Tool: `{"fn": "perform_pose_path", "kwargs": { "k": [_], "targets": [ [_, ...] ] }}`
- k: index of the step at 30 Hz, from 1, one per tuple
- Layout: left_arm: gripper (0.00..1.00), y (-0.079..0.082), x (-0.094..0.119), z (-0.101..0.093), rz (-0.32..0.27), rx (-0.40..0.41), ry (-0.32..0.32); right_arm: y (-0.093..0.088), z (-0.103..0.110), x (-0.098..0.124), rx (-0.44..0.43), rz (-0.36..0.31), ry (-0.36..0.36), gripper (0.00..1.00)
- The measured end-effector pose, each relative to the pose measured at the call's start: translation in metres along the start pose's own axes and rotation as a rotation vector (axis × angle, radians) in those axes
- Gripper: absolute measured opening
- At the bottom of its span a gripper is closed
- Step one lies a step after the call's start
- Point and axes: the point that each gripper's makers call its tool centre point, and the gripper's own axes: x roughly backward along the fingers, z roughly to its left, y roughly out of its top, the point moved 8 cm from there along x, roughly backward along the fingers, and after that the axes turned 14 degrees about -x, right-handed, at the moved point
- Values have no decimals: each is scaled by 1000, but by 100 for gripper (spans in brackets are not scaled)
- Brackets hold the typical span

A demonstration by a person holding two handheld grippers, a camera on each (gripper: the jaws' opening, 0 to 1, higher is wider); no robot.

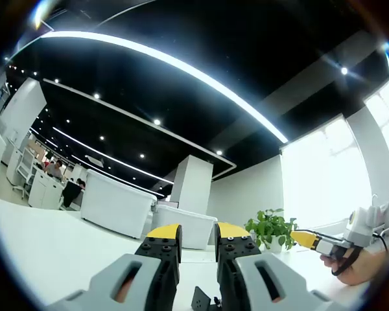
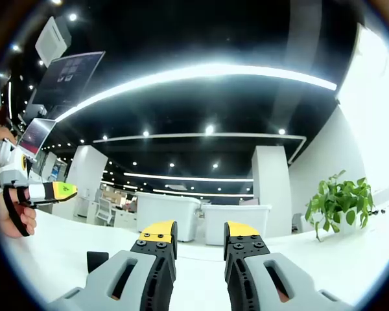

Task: Clamp the fixed fixture on the desktop, loosen the retaining clip, secure it to the edge of the desk, and tighten the retaining clip.

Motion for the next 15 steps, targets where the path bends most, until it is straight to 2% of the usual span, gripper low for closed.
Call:
{"fn": "perform_pose_path", "kwargs": {
  "k": [15],
  "targets": [
    [21,-1,1,-2,6,-4,-6,0,2,0,1,0,9,28]
  ]
}}
